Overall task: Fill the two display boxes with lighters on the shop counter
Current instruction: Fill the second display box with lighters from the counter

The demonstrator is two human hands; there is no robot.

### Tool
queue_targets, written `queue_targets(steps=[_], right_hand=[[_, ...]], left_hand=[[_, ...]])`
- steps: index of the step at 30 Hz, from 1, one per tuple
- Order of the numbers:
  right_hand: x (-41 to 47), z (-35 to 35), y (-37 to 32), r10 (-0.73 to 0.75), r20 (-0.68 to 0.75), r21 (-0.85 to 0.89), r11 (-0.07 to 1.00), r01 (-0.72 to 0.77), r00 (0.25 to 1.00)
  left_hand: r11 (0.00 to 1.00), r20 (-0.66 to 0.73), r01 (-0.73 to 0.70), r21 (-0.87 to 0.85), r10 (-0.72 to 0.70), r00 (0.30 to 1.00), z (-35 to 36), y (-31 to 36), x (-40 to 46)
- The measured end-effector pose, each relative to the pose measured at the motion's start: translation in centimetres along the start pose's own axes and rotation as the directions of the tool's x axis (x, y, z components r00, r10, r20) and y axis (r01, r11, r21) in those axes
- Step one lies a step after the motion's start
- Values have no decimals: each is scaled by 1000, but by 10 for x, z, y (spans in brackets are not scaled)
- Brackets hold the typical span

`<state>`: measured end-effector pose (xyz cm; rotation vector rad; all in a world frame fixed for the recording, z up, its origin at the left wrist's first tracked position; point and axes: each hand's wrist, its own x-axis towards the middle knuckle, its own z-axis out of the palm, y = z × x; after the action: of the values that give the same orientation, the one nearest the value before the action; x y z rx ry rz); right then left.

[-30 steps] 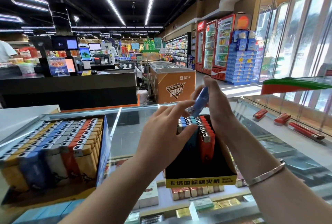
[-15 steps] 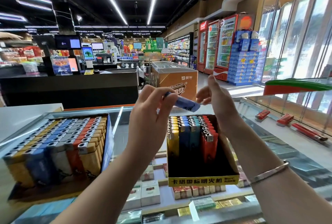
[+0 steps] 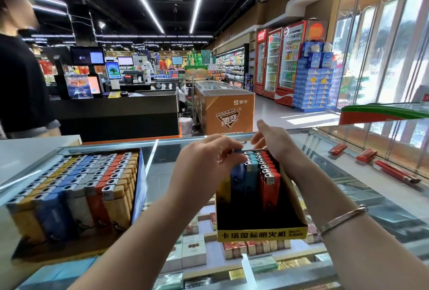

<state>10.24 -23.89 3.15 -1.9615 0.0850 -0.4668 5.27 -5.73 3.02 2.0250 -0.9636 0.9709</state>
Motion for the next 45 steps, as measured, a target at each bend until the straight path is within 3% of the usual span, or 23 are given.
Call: queue_targets(steps=[7,12,17,23,26,28,30,32,36,42,45], right_hand=[[4,2,5,-29,8,-8,1000,29,1000],[7,3,7,-39,3,-36,999,39,999],[8,3,7,-54,6,-48,997,54,999],[5,1,6,-56,16,-48,997,56,998],[3,1,5,-70,19,-54,996,71,997],[2,1,5,-83,12,-50,995,84,996],[2,1,6,-83,8,-54,995,83,997],[2,0,6,-70,12,-60,996,71,997],[0,-1,6,-53,-19,-18,998,53,998],[-6,-11,-1,-164,-298,75,978,194,940],[-13,-19,-2,-147,-416,72,978,194,897]], left_hand=[[968,196,-165,187,127,972,7,6,-2],[964,204,-106,245,56,977,11,-1,-3],[982,270,-36,184,-15,963,7,-9,-3],[975,245,-10,221,-46,968,7,-8,-5],[989,301,88,121,-121,946,6,-11,-2],[966,444,251,-53,-203,873,5,-18,1],[850,614,464,-248,-233,754,1,-23,2],[748,689,577,-329,-227,688,0,-27,0],[692,707,618,-373,-220,673,8,-30,-8],[578,761,719,-385,-242,602,18,-34,-17],[571,726,697,-435,-236,646,26,-34,-20]])
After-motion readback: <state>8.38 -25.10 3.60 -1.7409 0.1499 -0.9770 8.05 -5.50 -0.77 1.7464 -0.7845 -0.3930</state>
